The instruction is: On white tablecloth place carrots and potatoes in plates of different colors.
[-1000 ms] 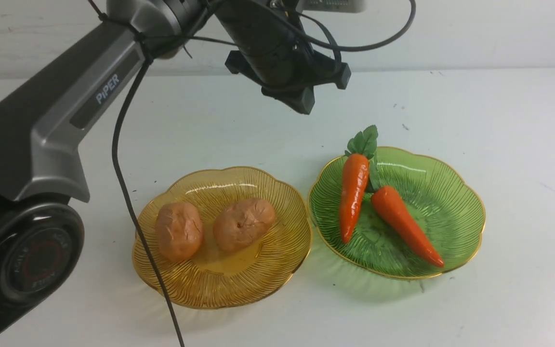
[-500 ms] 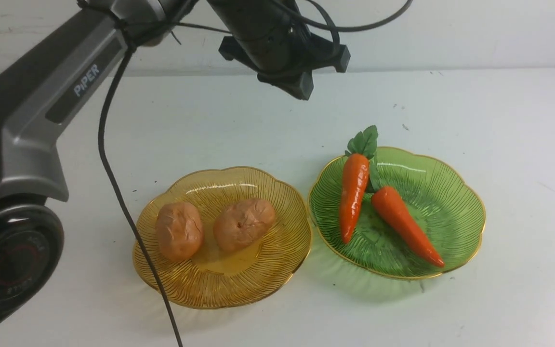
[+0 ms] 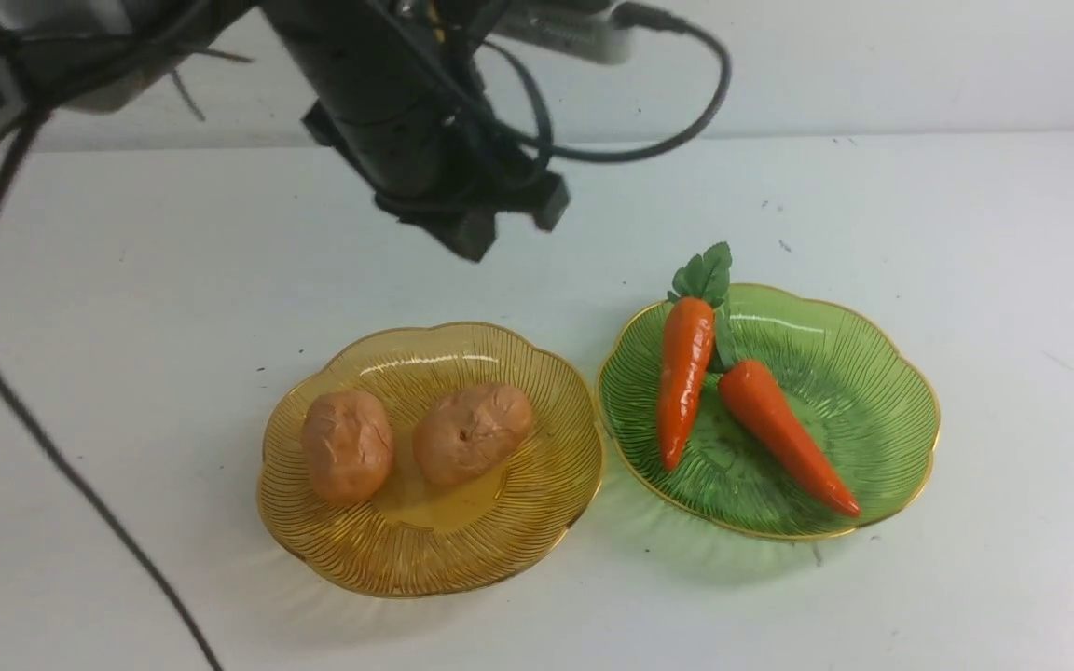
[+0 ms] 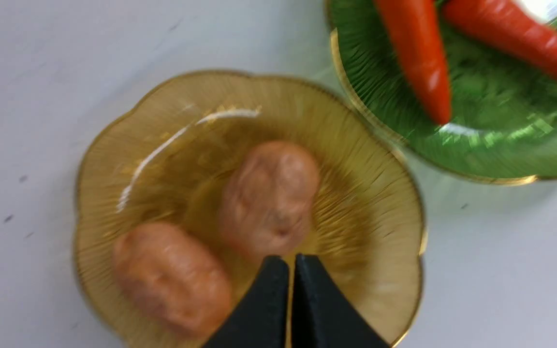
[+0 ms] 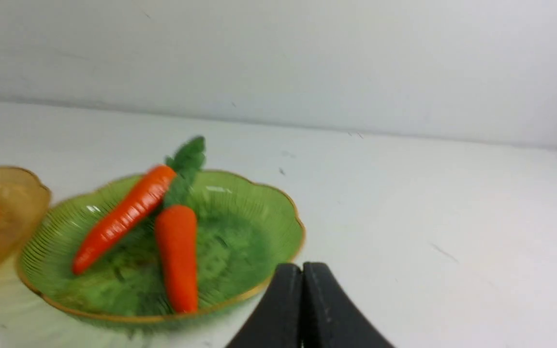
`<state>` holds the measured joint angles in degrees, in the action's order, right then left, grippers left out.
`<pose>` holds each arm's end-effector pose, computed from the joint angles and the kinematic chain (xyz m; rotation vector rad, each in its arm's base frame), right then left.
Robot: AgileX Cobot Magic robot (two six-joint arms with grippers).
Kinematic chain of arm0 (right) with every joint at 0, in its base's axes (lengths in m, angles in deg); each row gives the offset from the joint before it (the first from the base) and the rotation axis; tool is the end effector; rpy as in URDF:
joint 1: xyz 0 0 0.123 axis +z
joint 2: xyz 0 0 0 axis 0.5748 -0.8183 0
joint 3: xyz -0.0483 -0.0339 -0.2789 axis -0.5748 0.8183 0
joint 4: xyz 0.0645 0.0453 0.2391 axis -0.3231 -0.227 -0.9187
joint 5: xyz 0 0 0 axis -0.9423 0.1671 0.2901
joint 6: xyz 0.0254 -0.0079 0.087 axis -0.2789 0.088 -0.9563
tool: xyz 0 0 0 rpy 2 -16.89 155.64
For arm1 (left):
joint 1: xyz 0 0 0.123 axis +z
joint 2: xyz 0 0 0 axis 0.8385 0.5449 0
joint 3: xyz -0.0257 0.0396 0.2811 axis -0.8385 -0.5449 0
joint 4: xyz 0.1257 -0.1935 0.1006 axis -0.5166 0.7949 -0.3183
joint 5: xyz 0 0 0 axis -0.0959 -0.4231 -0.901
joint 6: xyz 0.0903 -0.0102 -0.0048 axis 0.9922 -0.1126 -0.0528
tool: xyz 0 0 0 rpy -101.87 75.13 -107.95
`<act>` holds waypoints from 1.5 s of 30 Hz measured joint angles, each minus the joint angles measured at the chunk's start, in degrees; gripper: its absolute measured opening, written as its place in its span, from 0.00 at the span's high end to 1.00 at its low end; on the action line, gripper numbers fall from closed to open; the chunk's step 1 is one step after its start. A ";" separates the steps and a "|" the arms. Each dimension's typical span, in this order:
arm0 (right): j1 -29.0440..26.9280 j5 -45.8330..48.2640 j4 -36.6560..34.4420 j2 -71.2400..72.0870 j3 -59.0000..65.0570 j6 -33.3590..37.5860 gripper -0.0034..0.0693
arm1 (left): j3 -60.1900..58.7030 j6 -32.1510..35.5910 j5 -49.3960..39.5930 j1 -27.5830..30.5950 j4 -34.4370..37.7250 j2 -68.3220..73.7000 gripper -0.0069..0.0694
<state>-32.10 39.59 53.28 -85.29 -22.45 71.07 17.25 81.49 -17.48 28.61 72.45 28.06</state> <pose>0.0529 -0.0007 0.1710 -0.0284 1.8697 -0.0036 0.3305 -0.1795 0.3671 0.7156 2.5991 -0.1532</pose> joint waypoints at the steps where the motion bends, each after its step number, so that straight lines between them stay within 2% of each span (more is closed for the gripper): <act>1: 0.00 0.06 0.00 0.00 0.00 0.00 0.97 | -3.11 0.00 0.00 0.00 -2.08 -3.07 0.91; 6: 0.00 0.12 0.00 0.00 0.00 0.00 0.97 | -16.16 -1.60 0.11 0.00 -8.60 -18.21 0.91; 11: 0.00 0.13 0.00 0.00 0.00 0.00 0.97 | -27.31 -3.01 0.06 0.00 -9.12 -30.43 0.91; 15: 0.00 0.18 0.00 0.00 0.00 0.00 0.97 | -39.06 -6.71 0.13 0.00 -9.16 -43.32 0.91; 17: 0.00 0.18 0.00 0.00 0.00 0.00 0.97 | -47.21 -10.63 2.94 0.00 -9.18 -54.02 0.91; 22: 0.00 0.24 0.00 0.00 0.00 -0.05 0.97 | -65.82 -20.84 17.67 0.00 -7.63 -80.06 0.91; 26: 0.00 0.28 0.00 0.00 0.00 -0.05 0.97 | -72.73 -27.27 21.88 0.00 -8.01 -97.27 0.91; 32: 0.00 0.28 -0.05 0.00 0.00 -0.05 0.97 | -74.26 -30.56 22.21 0.00 -11.34 -101.73 0.91; 45: 0.00 0.30 -0.05 0.00 0.00 -0.10 0.97 | -74.40 -31.00 24.22 0.00 -13.29 -98.13 0.91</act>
<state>-32.10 39.89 53.23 -85.29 -22.45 70.97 -57.14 50.49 6.74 28.61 59.16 -70.06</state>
